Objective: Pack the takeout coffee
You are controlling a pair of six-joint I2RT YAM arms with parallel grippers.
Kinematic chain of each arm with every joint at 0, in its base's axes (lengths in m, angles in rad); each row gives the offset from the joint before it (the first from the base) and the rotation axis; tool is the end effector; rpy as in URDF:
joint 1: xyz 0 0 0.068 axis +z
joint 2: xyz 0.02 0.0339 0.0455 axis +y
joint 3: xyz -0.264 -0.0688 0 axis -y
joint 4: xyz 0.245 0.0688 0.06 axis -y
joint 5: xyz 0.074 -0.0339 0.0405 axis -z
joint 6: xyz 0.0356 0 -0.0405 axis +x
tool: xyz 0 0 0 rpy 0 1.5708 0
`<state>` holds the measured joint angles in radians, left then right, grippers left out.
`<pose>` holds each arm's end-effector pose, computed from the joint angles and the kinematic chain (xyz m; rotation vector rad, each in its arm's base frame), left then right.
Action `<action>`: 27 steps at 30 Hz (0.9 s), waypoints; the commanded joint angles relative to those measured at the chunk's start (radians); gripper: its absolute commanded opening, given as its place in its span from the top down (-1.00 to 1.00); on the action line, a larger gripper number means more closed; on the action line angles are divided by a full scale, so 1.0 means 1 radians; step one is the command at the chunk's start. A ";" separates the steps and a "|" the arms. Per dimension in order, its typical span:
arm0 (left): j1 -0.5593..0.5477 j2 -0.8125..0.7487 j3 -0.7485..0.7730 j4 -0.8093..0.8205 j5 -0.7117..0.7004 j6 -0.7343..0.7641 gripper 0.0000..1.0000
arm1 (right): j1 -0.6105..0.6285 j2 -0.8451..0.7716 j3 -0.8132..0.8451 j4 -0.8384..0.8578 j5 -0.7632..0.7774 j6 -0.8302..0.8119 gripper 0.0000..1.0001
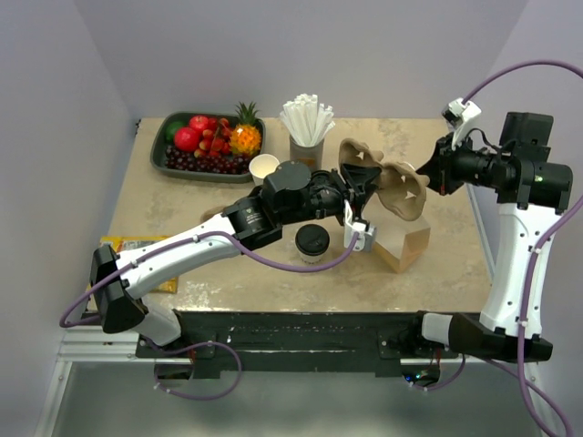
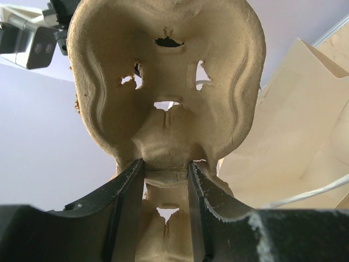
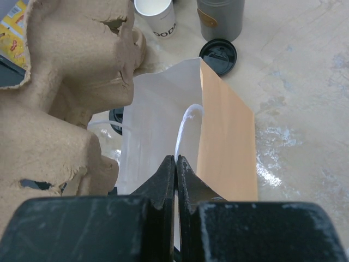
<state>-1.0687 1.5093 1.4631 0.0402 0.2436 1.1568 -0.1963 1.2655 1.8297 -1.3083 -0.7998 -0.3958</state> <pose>0.1656 -0.3196 0.4250 1.4892 0.5217 -0.1230 0.1896 -0.0117 0.4801 -0.5903 2.0296 0.5743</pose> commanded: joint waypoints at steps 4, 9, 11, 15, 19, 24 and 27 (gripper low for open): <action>0.004 -0.001 0.026 -0.015 0.098 0.023 1.00 | 0.003 0.006 0.042 0.021 -0.039 0.015 1.00; 0.003 0.000 0.002 -0.089 0.128 0.030 1.00 | 0.003 0.009 0.043 0.020 -0.049 0.002 1.00; 0.003 0.006 -0.007 -0.091 0.123 0.035 1.00 | 0.001 0.011 0.051 0.012 -0.056 -0.011 1.00; 0.003 0.023 -0.003 -0.094 0.117 0.024 1.00 | 0.003 0.008 0.059 -0.002 -0.072 -0.029 1.00; 0.001 0.051 0.020 -0.154 0.108 0.021 1.00 | 0.003 0.002 0.062 -0.009 -0.090 -0.035 1.00; 0.001 0.074 0.040 -0.210 0.115 0.024 1.00 | 0.003 -0.003 0.056 -0.022 -0.105 -0.052 1.00; -0.002 0.089 0.075 -0.275 0.128 0.017 1.00 | 0.003 -0.008 0.049 -0.022 -0.099 -0.057 1.00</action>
<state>-1.0687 1.5929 1.4651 -0.1753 0.3271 1.1717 -0.1963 1.2762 1.8568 -1.3266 -0.8604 -0.4305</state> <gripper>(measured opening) 0.398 0.014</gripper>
